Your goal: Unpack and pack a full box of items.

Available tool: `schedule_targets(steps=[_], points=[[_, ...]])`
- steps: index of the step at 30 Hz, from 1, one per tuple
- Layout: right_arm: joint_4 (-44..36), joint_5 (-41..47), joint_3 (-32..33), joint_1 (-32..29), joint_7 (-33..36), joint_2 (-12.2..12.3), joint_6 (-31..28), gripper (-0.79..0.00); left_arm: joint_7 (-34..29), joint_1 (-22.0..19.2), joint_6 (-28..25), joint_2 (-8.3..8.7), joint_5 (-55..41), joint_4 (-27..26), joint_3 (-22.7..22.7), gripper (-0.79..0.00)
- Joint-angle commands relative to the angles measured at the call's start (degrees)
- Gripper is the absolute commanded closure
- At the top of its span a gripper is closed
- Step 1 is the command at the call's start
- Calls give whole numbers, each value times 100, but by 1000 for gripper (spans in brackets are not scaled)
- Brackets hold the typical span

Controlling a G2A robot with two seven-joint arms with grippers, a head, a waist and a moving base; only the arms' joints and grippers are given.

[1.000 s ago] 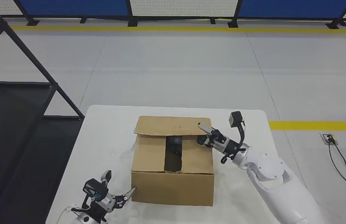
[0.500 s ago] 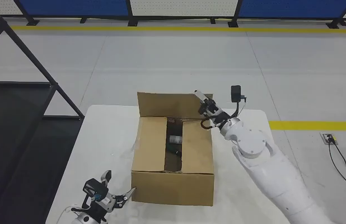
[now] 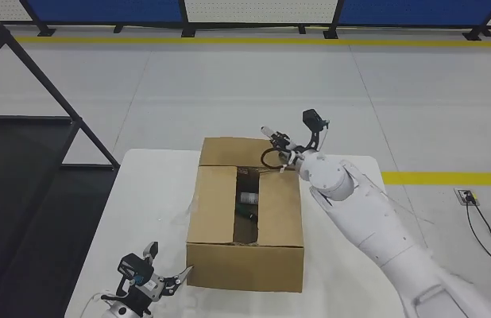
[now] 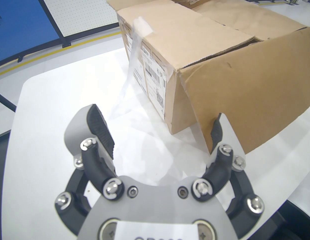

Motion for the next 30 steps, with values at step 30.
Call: schedule_targets(steps=[30], points=[[-609, 627, 1274, -821, 3200, 202, -1656, -785, 77, 13, 96, 6, -146, -36, -153, -785]])
